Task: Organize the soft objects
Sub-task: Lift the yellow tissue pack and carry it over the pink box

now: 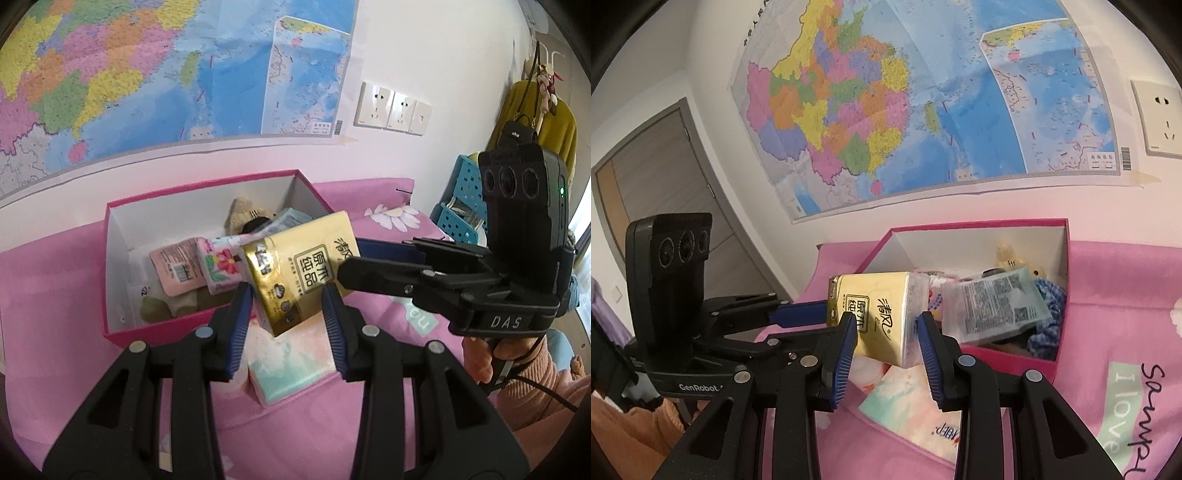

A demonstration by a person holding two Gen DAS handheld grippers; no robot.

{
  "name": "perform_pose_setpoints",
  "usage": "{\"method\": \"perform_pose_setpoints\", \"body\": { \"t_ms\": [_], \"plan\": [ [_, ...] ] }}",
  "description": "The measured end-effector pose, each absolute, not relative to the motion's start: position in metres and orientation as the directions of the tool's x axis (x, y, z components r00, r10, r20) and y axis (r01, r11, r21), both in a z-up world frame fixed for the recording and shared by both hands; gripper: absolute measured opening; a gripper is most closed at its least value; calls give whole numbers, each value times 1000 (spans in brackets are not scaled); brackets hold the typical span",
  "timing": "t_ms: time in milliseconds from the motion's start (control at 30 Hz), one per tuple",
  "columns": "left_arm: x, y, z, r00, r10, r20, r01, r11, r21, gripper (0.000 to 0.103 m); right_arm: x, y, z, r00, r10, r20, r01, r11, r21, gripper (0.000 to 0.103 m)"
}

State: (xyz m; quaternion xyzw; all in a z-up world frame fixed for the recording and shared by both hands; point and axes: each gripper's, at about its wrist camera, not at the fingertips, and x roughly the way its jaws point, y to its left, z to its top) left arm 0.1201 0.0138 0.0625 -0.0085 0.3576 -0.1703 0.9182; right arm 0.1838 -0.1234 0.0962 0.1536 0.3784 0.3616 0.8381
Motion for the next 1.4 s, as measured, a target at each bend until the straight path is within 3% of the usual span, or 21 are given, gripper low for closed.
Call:
{"method": "perform_pose_setpoints", "body": {
  "t_ms": [1400],
  "plan": [
    [182, 29, 58, 673, -272, -688, 246, 959, -139, 41, 244, -108, 83, 453, 712, -537, -438, 702, 561, 35]
  ]
}}
